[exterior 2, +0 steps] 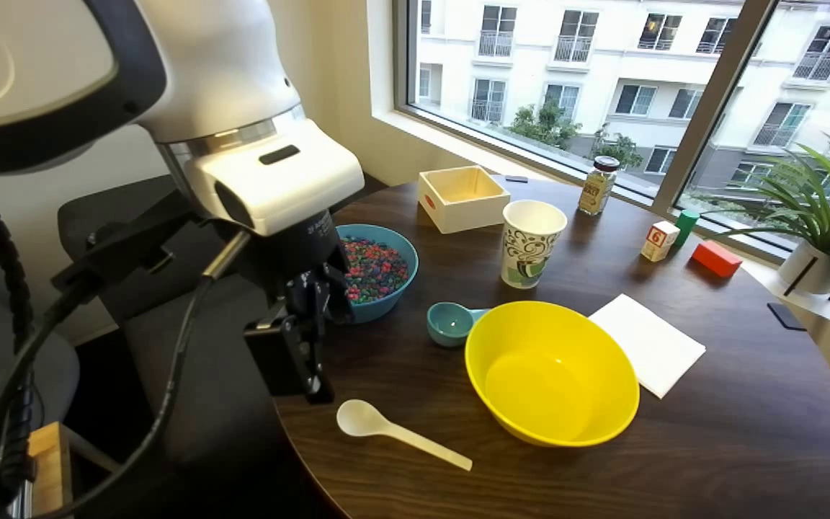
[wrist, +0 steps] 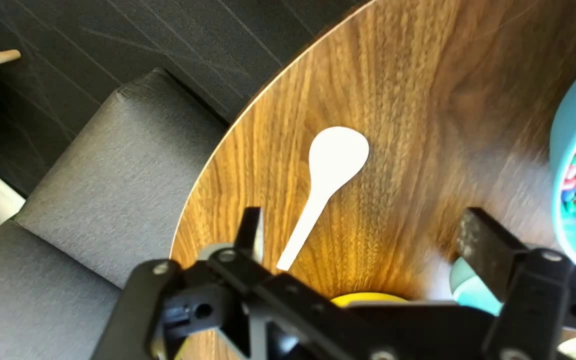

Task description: Use the spoon to take one scoop from the blue bowl, empty it into the measuring cup and then take another scoop and empty into the yellow bowl

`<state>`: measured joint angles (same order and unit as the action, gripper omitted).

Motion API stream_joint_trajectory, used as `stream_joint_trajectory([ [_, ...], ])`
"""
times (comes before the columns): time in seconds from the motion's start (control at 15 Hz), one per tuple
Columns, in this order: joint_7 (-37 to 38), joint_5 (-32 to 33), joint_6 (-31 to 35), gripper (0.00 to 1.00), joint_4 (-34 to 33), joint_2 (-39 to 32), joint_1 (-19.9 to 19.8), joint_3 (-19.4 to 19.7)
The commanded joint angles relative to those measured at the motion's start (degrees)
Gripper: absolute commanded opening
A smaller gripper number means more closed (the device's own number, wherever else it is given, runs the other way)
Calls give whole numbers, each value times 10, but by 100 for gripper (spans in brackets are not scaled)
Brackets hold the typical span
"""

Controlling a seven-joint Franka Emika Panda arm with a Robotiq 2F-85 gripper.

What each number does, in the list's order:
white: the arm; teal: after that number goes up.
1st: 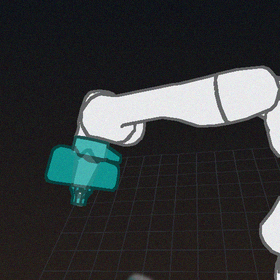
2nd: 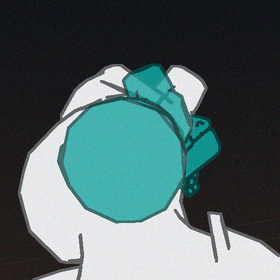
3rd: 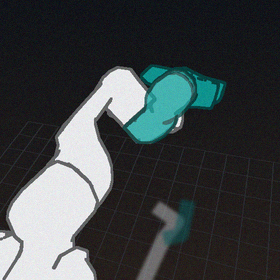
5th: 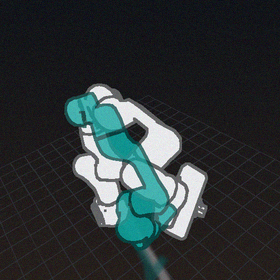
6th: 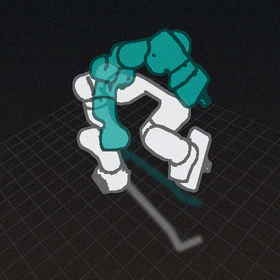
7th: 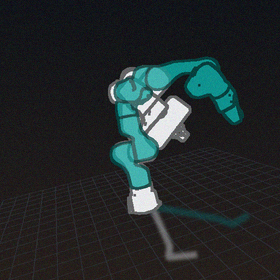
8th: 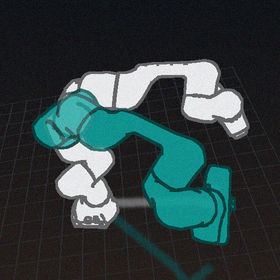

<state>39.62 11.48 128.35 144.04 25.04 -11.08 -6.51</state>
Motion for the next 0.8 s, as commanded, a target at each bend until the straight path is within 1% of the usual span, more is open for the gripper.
stream_joint_trajectory([
  [0.0, 13, 21, 56, 100, 12, -25, -16, 16],
  [0.4, 18, 40, 119, 100, 9, -84, -38, 35],
  [0.73, 27, 49, 143, 100, -4, -130, -37, 47],
])
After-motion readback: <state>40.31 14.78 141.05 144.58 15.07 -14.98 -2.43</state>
